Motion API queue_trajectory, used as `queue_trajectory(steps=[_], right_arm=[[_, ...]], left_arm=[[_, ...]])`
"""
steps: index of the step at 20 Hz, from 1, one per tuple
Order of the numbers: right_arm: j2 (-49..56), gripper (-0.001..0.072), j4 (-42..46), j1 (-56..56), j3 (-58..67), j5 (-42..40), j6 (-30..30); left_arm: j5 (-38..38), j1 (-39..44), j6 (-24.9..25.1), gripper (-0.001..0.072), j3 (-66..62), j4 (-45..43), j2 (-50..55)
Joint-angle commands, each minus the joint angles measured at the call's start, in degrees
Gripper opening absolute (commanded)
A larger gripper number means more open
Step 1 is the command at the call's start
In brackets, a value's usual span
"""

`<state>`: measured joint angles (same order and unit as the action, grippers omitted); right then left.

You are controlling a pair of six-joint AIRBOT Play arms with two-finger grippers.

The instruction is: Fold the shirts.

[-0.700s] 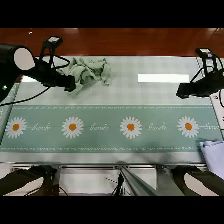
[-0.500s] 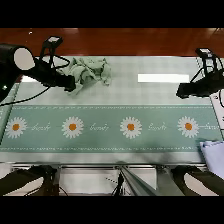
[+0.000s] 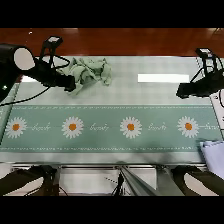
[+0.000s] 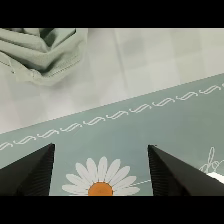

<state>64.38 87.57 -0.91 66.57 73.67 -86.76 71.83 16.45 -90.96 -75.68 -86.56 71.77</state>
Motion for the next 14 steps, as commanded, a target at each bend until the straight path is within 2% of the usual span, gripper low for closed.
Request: queue_trajectory(steps=[1,5,11,12,14], right_arm=[[0.02,0.0601,0.0,0.0,0.04,0.0,-0.02],[0.04,0.0601,-0.48,0.02,0.04,-3.21,-0.04],[0.04,0.0601,0.94,0.02,0.02,-7.37,-0.04],[0.04,0.06,0.94,0.02,0.02,-7.76,-0.04],[0.11,0.0601,1.46,0.02,0.02,-8.85,-0.04]], left_arm=[[0.0,0.0,0.0,0.072,-0.04,-0.02,0.04],[-0.48,0.0,0.0,0.072,-0.04,0.0,0.04],[-10.93,0.0,0.04,0.072,-0.04,-0.02,0.31],[-12.92,0.0,1.18,0.072,-0.02,-0.04,0.46],[-23.04,-0.31,9.99,0.072,-0.02,-4.66,1.14]])
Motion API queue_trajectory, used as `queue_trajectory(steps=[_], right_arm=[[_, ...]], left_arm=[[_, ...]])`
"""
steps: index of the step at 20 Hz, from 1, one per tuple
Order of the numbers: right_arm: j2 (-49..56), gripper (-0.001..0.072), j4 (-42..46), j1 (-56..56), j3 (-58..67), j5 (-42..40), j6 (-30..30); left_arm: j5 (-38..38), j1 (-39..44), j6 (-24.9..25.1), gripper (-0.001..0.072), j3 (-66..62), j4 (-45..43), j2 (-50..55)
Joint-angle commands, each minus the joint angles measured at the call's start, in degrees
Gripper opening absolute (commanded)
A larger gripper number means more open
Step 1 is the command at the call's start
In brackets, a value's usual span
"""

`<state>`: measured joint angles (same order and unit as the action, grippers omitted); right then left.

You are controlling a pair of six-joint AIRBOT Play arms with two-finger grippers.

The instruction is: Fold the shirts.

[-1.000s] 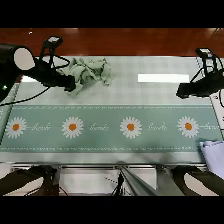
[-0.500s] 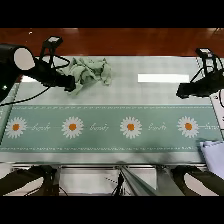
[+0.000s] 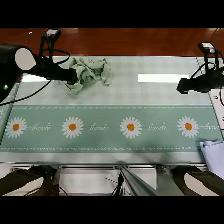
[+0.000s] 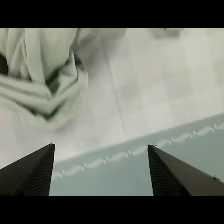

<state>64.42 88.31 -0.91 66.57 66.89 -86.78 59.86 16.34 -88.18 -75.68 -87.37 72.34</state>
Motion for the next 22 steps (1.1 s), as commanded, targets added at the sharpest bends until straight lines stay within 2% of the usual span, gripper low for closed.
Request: queue_trajectory(steps=[1,3,4,8,16,18,19,20,21,22], right_arm=[[0.07,0.06,1.66,0.0,0.02,-2.75,0.0],[0.07,0.06,3.54,0.0,0.02,-2.89,0.0],[0.07,0.06,4.0,0.0,0.02,-2.86,0.0],[0.07,0.06,5.11,0.0,0.02,-2.89,0.0],[3.93,0.0599,2.99,0.02,-0.02,-0.92,-0.02],[5.11,0.0599,1.97,0.02,-0.02,1.36,0.0],[5.25,0.0598,2.05,0.02,-0.02,1.84,0.02],[5.09,0.0598,2.4,0.02,-0.02,1.88,0.24],[4.96,0.0598,2.75,0.02,-0.02,1.86,0.68],[4.72,0.0598,3.5,0.02,0.0,2.01,0.72]], left_arm=[[-19.41,-0.63,8.02,0.072,-0.02,-7.41,1.44],[-32.59,-2.56,8.0,0.072,-0.04,-8.85,4.57],[-34.47,-3.58,7.93,0.072,-0.17,-8.83,6.75],[-29.03,-6.4,3.21,0.072,-0.26,-8.07,16.46],[-27.67,-6.49,3.23,0.072,-0.26,3.28,26.58],[-27.67,-6.6,1.22,0.0719,-0.28,3.43,28.26],[-27.5,-6.8,-0.31,0.0526,-0.28,3.43,28.61],[-27.1,-7.06,-0.63,0.0199,-0.33,3.45,28.57],[-25.9,-7.32,-0.66,0.0027,-0.83,3.43,28.26],[-23.93,-7.52,-0.63,0.0028,-2.14,3.43,27.78]])
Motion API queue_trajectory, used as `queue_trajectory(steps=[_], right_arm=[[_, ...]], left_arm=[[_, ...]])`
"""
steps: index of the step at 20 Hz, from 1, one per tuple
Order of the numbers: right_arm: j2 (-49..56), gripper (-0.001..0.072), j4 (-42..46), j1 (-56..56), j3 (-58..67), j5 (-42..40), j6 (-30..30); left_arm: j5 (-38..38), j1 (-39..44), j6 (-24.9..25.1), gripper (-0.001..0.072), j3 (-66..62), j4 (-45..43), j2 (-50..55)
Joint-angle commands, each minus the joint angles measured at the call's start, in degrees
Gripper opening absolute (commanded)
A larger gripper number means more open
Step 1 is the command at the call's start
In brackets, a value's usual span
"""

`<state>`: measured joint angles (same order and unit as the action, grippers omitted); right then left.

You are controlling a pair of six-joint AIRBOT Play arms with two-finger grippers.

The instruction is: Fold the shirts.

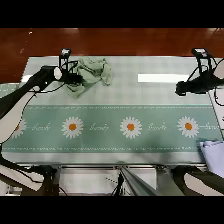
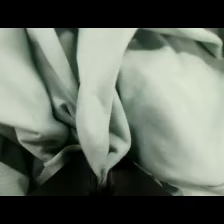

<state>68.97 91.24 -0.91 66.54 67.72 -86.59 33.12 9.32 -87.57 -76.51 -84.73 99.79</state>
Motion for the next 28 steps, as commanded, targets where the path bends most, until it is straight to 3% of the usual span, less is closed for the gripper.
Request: queue_trajectory(steps=[1,4,9,16,19,22,26,28], right_arm=[[-0.26,0.0598,1.25,0.02,0.0,1.64,0.55],[-2.32,0.0598,3.04,0.02,0.0,2.73,0.76],[-9.75,0.0598,3.82,0.02,0.02,2.86,0.68],[-19.71,0.0598,3.82,0.02,0.0,3.23,0.66],[-21.35,0.0597,6.62,0.02,0.0,4.9,1.44],[-21.51,0.0593,14.88,0.02,0.0,7.58,2.84],[-21.51,0.0582,18.4,0.02,0.0,8.15,2.8],[-21.53,0.0582,18.25,0.02,0.0,8.15,2.75]], left_arm=[[5.55,-0.74,-1.22,0.0027,-3.74,0.79,-0.52],[12.31,-1.07,-1.25,0.0027,-14.23,0.79,-5.95],[15.52,2.93,-1.2,0.0027,-31.82,2.99,-24.39],[15.67,21.11,-1.25,0.0027,-36.35,3.58,-44.92],[20.63,29.94,-1.27,0.0027,-36.15,3.63,-44.44],[22.93,36.94,-1.25,0.0028,-31.74,3.65,-40.57],[22.86,41.64,-1.29,0.0027,-17.51,4.63,-33.73],[21.92,42.01,-4.61,0.0027,-8.48,4.66,-30.36]])
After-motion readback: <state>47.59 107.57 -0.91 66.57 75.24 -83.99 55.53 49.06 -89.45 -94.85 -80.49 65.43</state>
